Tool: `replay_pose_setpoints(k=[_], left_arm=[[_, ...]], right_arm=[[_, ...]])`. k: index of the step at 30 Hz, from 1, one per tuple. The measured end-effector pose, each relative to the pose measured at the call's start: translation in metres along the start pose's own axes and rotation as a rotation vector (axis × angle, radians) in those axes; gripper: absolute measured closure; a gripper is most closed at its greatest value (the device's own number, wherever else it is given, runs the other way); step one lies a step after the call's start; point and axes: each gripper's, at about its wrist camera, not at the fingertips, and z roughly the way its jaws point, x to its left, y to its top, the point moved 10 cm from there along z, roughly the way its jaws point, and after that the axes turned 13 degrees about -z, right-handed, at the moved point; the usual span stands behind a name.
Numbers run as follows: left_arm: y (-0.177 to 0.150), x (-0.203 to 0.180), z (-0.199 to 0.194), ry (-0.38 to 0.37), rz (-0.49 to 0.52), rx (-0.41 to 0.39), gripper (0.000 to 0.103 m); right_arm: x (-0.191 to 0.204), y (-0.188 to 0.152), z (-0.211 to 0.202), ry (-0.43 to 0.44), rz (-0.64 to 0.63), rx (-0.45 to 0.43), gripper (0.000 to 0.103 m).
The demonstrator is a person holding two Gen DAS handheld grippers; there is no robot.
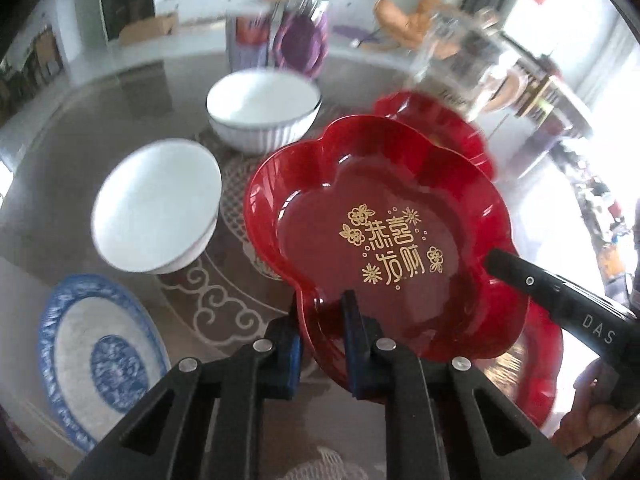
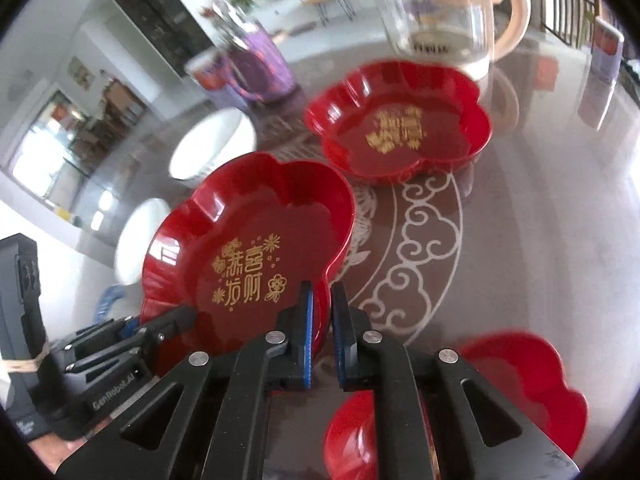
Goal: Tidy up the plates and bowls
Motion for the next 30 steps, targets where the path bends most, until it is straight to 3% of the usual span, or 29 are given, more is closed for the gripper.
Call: replay_pose_setpoints(k=[5, 11, 16, 20, 24, 28, 30], left_arm=[[-0.025, -0.036, -0.033, -0.074, 0.095, -0.022, 0.087], [-0.062, -0.099, -0.009, -0.132, 0.215, 0.028, 0.087], [-0.078, -0.132, 0.011, -0.112, 0.315, 0.038, 0.087], [-0.085, -0.138, 0.027, -0.063, 0.369, 0.038, 0.086], [-0.085, -0.138, 0.037, -0.031, 0.384, 0.041, 0.087], [-0.086, -0.132, 0.037, -0.005, 0.402, 0.014, 0.084], [-0.081, -0.131, 0.031, -0.012, 0.389, 0.007, 0.082]], right_arm=[[-0.005, -0.021, -0.059, -0.025, -0.003, -0.079, 0.093], [-0.052, -0.082, -0.103, -0.091, 0.164, -0.128, 0.091], [-0.074, -0.125, -0.113, -0.174, 0.247, -0.143, 0.09], [-0.077, -0.14, -0.11, -0.229, 0.265, -0.137, 0.089], [-0.079, -0.149, -0.103, -0.23, 0.274, -0.122, 0.087], [-0.081, -0.145, -0.107, -0.259, 0.273, -0.15, 0.081], [-0.082, -0.142, -0.116, -0.253, 0.285, -0.188, 0.064]])
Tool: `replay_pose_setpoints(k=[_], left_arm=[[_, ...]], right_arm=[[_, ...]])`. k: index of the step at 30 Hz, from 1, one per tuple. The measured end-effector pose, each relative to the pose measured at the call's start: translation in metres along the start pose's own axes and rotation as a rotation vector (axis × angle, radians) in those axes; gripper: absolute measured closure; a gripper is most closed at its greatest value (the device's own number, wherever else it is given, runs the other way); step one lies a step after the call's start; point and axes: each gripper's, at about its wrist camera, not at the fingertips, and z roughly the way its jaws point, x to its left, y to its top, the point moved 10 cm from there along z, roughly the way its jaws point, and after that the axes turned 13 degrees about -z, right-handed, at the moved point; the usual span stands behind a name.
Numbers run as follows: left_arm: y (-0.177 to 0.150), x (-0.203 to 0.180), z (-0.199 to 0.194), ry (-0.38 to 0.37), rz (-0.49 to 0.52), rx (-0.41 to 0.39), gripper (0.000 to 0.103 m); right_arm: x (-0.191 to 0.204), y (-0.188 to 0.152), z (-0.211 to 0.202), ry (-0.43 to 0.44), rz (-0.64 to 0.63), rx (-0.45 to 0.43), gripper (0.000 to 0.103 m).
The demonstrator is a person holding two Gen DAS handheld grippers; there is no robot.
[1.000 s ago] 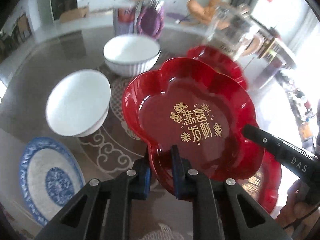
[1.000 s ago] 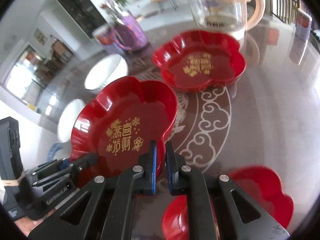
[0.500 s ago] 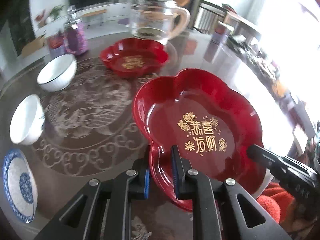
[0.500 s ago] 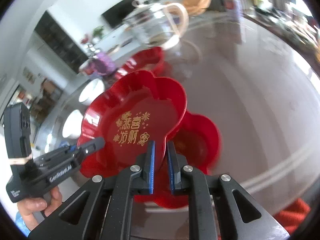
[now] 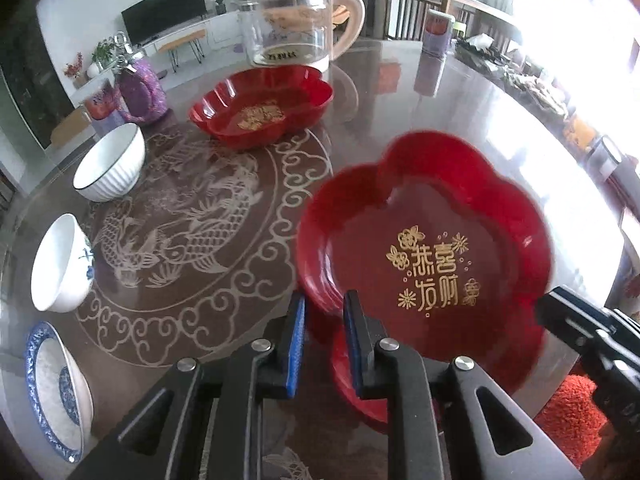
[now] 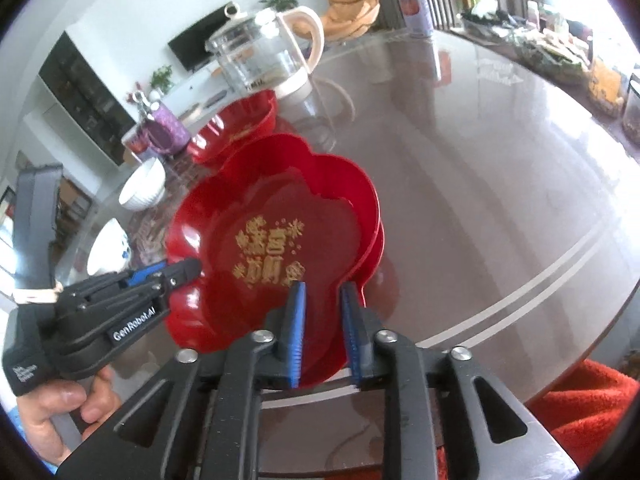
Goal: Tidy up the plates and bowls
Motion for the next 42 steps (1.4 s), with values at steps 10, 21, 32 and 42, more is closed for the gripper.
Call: replay_pose_setpoints(k=[10, 21, 32, 42], left_arm=[[0.021, 0.048, -0.054, -0.06, -0.18, -0.153, 0.034], [-0.008, 0.072, -0.07, -0.026, -0.208, -0.254, 0.023], [-0.018, 0.082, -0.059, -0.008, -0.245, -0.211, 0.023], [-0.021, 0.089, -0.055, 0.003, -0.265, -0.194, 0.023]], right_arm=[[-0.013, 0.017, -0.042, -0.119, 0.012, -0.197, 0.053], [0.023, 0.011, -0.052, -0.171, -0.095, -0.273, 0.039], [0.007, 0.008, -0.055, -0.187, -0.044, -0.284, 0.036], [0.018, 0.008, -0.057, -0.189, -0.086, -0.294, 0.036]])
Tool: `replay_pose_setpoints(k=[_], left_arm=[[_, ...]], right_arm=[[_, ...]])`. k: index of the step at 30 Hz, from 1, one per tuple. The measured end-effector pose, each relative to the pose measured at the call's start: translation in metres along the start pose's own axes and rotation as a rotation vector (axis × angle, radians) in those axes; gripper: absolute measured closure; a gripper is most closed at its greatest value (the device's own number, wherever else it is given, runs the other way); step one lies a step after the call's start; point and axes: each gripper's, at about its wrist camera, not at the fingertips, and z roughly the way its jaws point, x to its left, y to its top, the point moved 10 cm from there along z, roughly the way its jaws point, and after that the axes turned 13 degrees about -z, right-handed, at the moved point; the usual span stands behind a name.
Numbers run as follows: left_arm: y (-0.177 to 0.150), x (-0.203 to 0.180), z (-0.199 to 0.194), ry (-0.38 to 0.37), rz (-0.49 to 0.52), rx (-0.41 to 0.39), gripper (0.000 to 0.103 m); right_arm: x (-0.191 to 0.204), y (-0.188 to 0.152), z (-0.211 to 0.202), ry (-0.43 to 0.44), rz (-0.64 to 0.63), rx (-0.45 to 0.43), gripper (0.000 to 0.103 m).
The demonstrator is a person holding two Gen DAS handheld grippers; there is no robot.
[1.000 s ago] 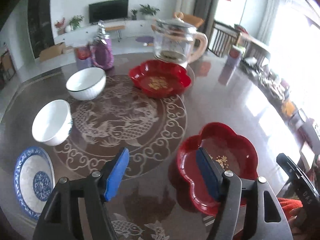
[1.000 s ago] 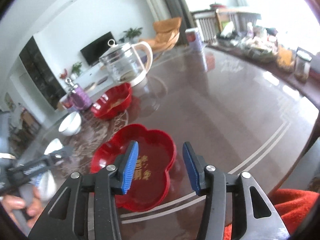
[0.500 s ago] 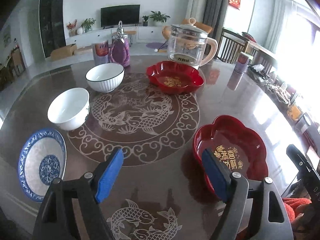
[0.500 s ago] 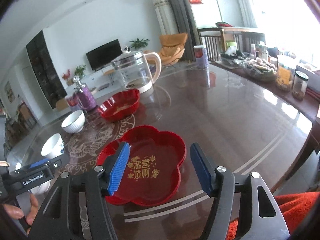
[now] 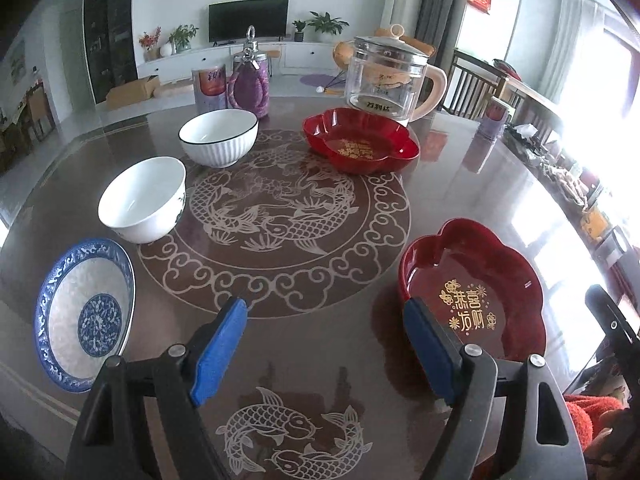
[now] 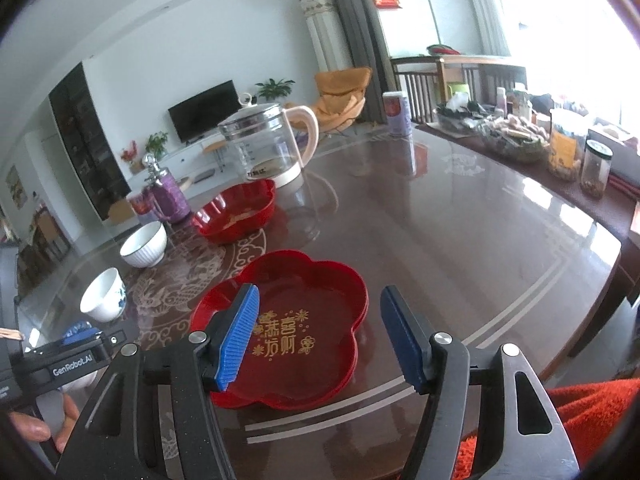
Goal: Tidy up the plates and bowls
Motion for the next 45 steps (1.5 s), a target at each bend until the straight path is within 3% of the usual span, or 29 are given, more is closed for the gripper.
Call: replay_pose_setpoints(k=[45], left_arm=[[-0.016, 0.024, 0.014, 0.061, -0.044, 0.057, 0.023]], right_arm=[[0.017, -0.005, 0.003, 0.028, -0.03, 0.022, 0.036]])
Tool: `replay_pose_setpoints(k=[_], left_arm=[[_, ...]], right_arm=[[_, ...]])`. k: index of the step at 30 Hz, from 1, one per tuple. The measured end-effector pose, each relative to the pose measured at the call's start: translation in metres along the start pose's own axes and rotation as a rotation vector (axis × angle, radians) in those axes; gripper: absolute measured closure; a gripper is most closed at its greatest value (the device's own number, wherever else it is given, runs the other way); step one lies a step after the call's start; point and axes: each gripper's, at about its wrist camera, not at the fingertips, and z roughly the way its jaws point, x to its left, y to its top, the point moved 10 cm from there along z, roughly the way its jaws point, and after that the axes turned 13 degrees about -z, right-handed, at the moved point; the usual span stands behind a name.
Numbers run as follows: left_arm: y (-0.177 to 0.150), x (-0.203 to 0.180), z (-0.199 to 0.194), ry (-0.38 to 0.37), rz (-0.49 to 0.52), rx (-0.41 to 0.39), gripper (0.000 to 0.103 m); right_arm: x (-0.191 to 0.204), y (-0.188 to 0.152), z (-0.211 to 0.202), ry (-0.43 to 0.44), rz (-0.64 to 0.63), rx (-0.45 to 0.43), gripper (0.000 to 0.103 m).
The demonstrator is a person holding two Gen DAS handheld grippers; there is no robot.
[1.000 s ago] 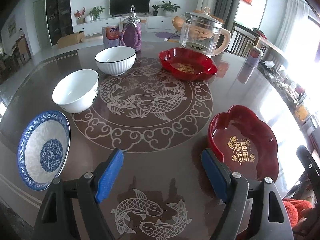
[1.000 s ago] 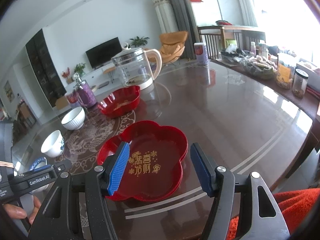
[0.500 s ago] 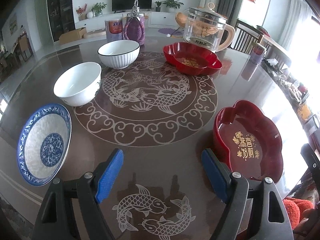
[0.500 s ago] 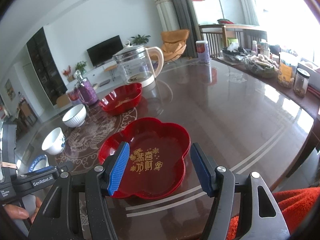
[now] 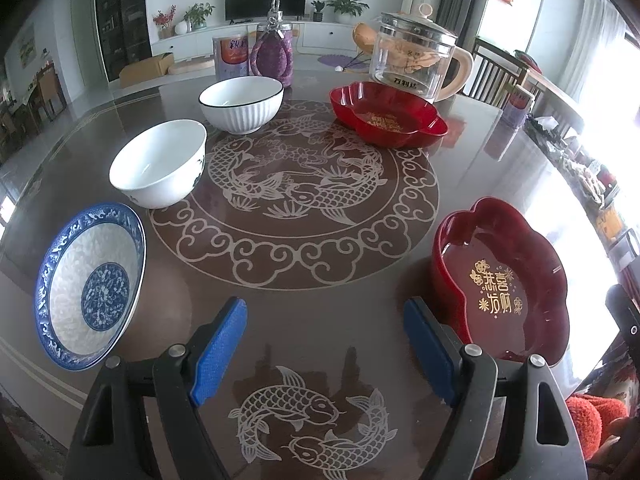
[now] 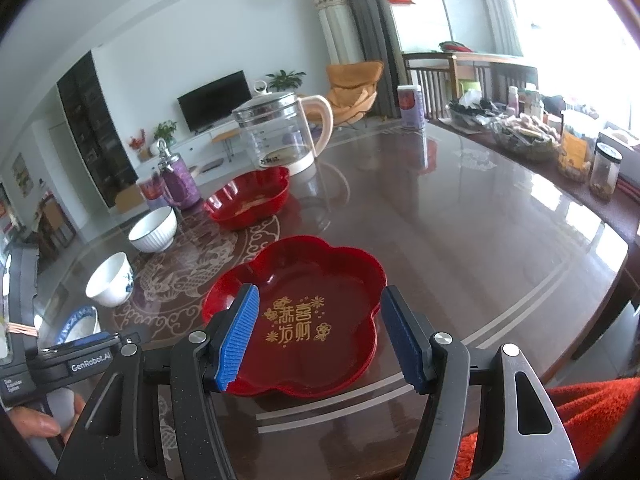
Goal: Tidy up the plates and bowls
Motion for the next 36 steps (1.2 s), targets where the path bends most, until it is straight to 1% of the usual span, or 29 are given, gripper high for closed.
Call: replay_pose_setpoints(k=[5, 7, 9, 11, 14, 16, 19, 22, 24, 25, 27, 31, 33, 36], left_arm=[[0.006, 0.001, 0.001, 0.005, 0.024, 0.006, 0.023], [0.017, 0.002, -0.003, -0.003, 0.031, -0.009, 0.023], [0.032, 0.001, -0.005, -0.027, 0.033, -0.009, 0.023], [0.046, -0.001, -0.005, -0.05, 0.031, 0.001, 0.023], [0.068, -0.012, 0.0, -0.085, 0.036, 0.022, 0.023], [0.089, -0.023, 0.007, -0.103, 0.039, 0.022, 0.023], [0.119, -0.034, 0.026, -0.103, 0.012, 0.025, 0.023], [0.148, -0.044, 0.061, -0.069, -0.021, 0.054, 0.023], [0.163, -0.052, 0.083, -0.038, -0.016, 0.065, 0.023], [0.168, -0.055, 0.092, -0.021, -0.01, 0.068, 0.023], [0.177, -0.062, 0.113, 0.012, 0.001, 0.08, 0.023], [0.183, -0.073, 0.144, 0.038, 0.007, 0.114, 0.024], [0.184, -0.076, 0.158, 0.05, 0.002, 0.128, 0.027], [0.186, -0.079, 0.175, 0.052, -0.011, 0.152, 0.036]], right_arm=[[0.002, 0.004, 0.001, 0.017, -0.019, 0.004, 0.036], [-0.001, 0.009, 0.002, 0.024, -0.023, 0.011, 0.036], [-0.003, 0.017, 0.007, 0.042, -0.031, 0.025, 0.036], [-0.005, 0.027, 0.013, 0.049, -0.052, 0.048, 0.036], [-0.005, 0.046, 0.026, 0.083, -0.068, 0.101, 0.036], [-0.005, 0.055, 0.041, 0.12, -0.058, 0.163, 0.036], [-0.003, 0.067, 0.068, 0.211, 0.006, 0.258, 0.036], [-0.002, 0.079, 0.096, 0.23, 0.026, 0.333, 0.036], [0.0, 0.087, 0.121, 0.264, 0.044, 0.39, 0.036], [0.001, 0.091, 0.136, 0.285, 0.073, 0.422, 0.036], [-0.001, 0.097, 0.16, 0.293, 0.112, 0.46, 0.036], [0.0, 0.107, 0.211, 0.288, 0.136, 0.519, 0.036], [0.002, 0.108, 0.237, 0.286, 0.145, 0.54, 0.036], [0.003, 0.109, 0.272, 0.264, 0.129, 0.555, 0.036]])
